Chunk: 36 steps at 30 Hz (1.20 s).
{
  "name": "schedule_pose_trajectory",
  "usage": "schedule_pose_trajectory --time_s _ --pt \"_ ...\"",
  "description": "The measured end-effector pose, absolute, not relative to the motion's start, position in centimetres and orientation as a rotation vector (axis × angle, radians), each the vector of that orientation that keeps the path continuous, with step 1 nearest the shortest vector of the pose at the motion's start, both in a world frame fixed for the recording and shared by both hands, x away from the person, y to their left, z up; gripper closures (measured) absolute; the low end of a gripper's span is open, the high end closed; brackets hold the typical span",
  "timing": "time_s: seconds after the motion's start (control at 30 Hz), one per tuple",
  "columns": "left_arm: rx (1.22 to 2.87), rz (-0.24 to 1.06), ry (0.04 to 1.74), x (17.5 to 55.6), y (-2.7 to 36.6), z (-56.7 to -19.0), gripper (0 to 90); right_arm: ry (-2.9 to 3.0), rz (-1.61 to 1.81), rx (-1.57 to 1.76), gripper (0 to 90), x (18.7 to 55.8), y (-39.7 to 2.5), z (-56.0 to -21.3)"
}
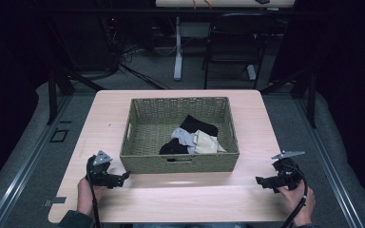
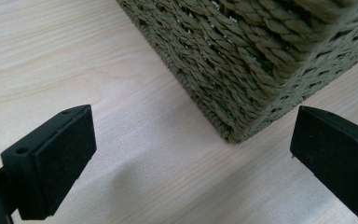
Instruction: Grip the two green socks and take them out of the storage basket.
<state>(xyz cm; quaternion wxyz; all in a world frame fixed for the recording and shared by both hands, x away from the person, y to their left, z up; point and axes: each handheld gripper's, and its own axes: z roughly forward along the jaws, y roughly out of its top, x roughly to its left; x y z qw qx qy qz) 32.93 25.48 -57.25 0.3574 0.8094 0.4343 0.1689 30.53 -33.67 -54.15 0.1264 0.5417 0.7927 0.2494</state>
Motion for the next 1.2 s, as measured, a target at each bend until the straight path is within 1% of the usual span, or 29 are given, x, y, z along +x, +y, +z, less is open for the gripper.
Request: schedule_pose_trajectory --time_s 0.33,0.67,0.8,0.93,1.1,1.17,1.2 --pt "2.081 0.447 1.127 32.6 25.8 -57.1 0.3 2.358 0.693 1.505 0.0 30.7 -32.8 -54.2" --pt "2.076 0.442 1.149 32.2 26.3 -57.3 0.3 2.399 0.723 1.45 0.0 31.7 -32.0 -53.3" --pt "2.066 0.456 1.162 31.9 26.7 -57.3 0.3 2.42 0.724 1.423 0.0 32.4 -31.2 -52.3" --pt "2.062 0.459 1.164 31.7 26.8 -57.2 0.3 2.407 0.747 1.402 0.0 32.8 -30.5 -50.4" --pt "2.065 0.456 1.162 31.7 26.8 -57.3 0.3 2.416 0.761 1.409 0.0 33.4 -30.3 -49.5" --pt "2.064 0.459 1.166 31.8 26.8 -57.4 0.3 2.417 0.783 1.406 0.0 33.8 -30.2 -48.3" --pt "2.064 0.459 1.166 31.8 26.8 -57.4 0.3 2.417 0.783 1.406 0.0 33.8 -30.2 -48.3"
